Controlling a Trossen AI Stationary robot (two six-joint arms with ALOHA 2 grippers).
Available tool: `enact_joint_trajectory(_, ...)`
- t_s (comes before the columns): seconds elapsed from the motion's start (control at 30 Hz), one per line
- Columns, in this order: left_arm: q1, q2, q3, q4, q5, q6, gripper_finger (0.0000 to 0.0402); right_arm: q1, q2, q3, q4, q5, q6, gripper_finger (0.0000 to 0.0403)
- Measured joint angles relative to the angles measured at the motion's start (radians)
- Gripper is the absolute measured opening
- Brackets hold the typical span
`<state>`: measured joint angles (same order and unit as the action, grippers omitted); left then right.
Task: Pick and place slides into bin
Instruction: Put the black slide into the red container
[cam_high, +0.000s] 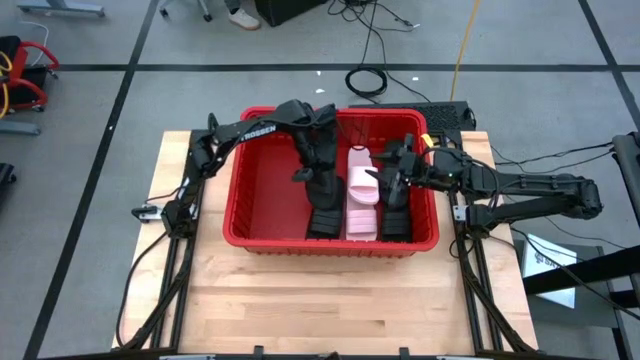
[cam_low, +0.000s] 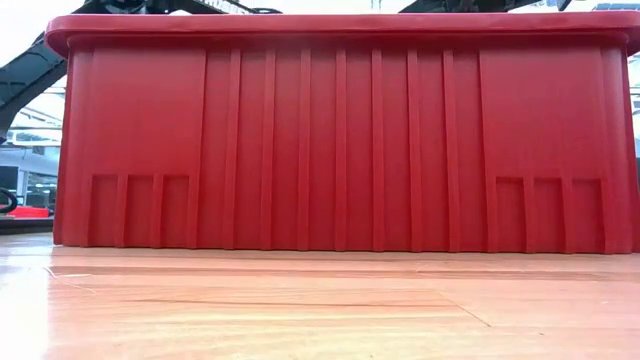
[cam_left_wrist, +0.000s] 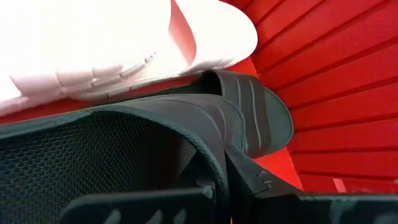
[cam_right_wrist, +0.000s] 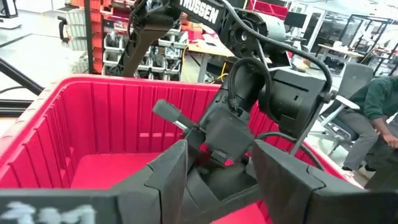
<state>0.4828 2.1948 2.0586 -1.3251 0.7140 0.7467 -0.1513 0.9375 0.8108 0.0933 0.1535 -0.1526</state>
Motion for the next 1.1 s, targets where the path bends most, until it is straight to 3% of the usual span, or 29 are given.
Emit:
enact_joint_trajectory(0.23,-0.008,0.003,0.000,0.107,0.044,-0.047,0.0004,0.000,0.008,0.000,-0.003,-0.001,0.009,0.0171)
enact_joint_trajectory(0.5,-0.007,0.006,0.000,0.105,0.045,-0.047,0.0003,0.000,0.047,0.000,0.000,-0.001,0.010,0.0171)
enact_joint_trajectory(0.83,-0.016,0.008,-0.001,0.104,-0.028,-0.062,0.0013,0.002,0.055,0.000,0.003,-0.001,0.010,0.0171)
enact_joint_trajectory(1.1,-0.026,0.008,-0.001,0.113,-0.054,-0.124,0.0053,0.002,0.054,0.000,0.003,-0.002,0.010,0.0171)
